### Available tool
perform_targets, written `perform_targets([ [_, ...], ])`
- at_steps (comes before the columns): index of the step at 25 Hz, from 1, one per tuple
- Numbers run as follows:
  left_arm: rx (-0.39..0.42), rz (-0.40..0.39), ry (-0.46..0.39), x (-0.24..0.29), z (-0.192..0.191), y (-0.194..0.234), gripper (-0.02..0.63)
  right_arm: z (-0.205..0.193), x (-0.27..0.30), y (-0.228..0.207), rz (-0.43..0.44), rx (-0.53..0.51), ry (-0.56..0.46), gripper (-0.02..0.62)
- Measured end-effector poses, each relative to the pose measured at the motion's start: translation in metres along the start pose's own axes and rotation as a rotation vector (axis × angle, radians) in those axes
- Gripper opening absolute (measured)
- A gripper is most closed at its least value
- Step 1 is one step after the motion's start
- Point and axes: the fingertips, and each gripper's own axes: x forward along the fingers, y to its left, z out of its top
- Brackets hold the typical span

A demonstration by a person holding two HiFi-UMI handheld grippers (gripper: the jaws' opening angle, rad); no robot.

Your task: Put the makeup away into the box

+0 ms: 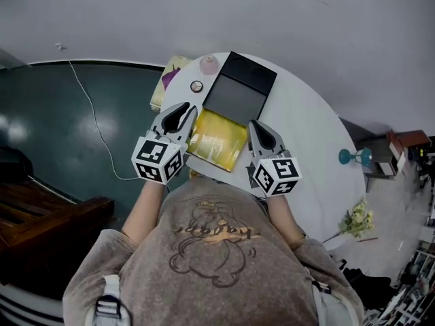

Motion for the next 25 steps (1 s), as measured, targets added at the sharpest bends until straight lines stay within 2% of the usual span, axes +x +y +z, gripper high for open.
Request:
perform_targets([
  [5, -0.028, 0.003, 0.005, 0.007, -0.004, -0.002, 0.168, 0.0, -0.003, -0.01, 0.003, 0.002, 0.005, 0.003],
  [8, -0.052, 0.001, 0.008, 0.011, -0.006, 0.002, 0.267, -0.002, 0.0, -0.011, 0.011, 0.002, 0.014, 0.003],
  [12, -0.051, 0.014, 0.029, 0.018, -0.013, 0.01, 0.325, -0.004, 0.006, -0.015, 0.022, 0.008, 0.021, 0.003],
  [16, -0.02, 0.043, 0.068, 0.029, -0.021, 0.026, 0.351, -0.003, 0.012, -0.019, 0.027, 0.012, 0.024, 0.003],
  [25, 0.083, 0.106, 0.177, 0.074, -0.055, 0.07, 0.35, -0.002, 0.015, -0.033, 0.0, 0.029, 0.028, 0.003],
])
